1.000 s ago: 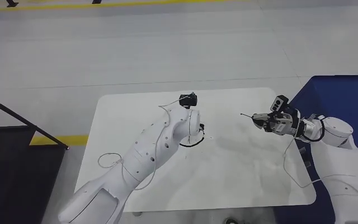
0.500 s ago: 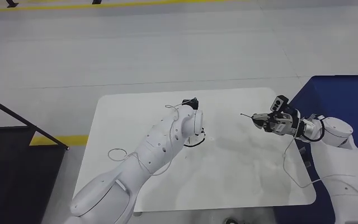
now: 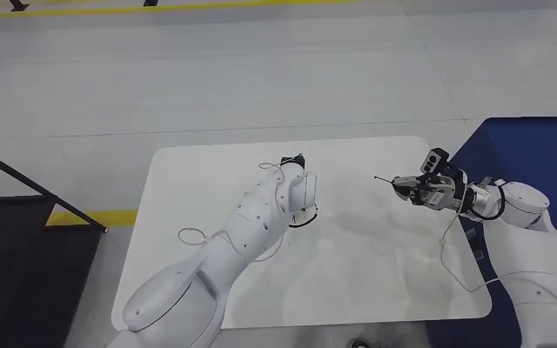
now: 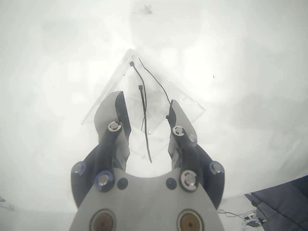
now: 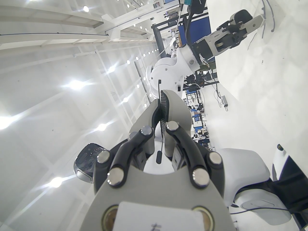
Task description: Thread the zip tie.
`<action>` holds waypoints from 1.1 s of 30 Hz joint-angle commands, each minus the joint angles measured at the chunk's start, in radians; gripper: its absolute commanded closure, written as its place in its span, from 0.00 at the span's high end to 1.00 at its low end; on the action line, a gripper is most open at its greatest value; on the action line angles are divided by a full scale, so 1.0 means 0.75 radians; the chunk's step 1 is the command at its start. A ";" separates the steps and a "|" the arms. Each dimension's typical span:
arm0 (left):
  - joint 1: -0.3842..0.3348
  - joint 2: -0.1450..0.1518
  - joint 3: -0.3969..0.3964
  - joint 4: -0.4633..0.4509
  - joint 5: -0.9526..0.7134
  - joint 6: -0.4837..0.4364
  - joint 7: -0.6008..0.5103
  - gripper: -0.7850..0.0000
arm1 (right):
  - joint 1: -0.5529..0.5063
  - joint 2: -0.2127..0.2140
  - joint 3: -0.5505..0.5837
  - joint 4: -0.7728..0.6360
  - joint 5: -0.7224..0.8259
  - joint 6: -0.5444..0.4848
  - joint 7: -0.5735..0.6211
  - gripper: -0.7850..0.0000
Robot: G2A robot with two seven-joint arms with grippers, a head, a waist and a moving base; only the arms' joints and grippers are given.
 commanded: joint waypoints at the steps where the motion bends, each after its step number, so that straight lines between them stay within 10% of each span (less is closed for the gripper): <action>1: 0.000 -0.014 0.006 0.018 0.000 0.003 0.000 0.36 | 0.000 0.000 0.000 0.000 0.000 0.000 0.000 0.00; 10: -0.023 -0.060 0.004 0.151 -0.015 -0.047 0.020 0.36 | 0.000 0.000 0.000 0.000 0.000 0.000 0.000 0.00; 21: -0.041 -0.106 -0.006 0.265 -0.031 -0.094 0.036 0.00 | 0.000 0.000 0.000 0.000 0.000 0.000 0.000 0.00; 33: -0.077 -0.138 -0.013 0.256 -0.001 -0.069 0.030 0.00 | 0.000 0.000 0.000 0.000 0.000 0.000 0.000 0.00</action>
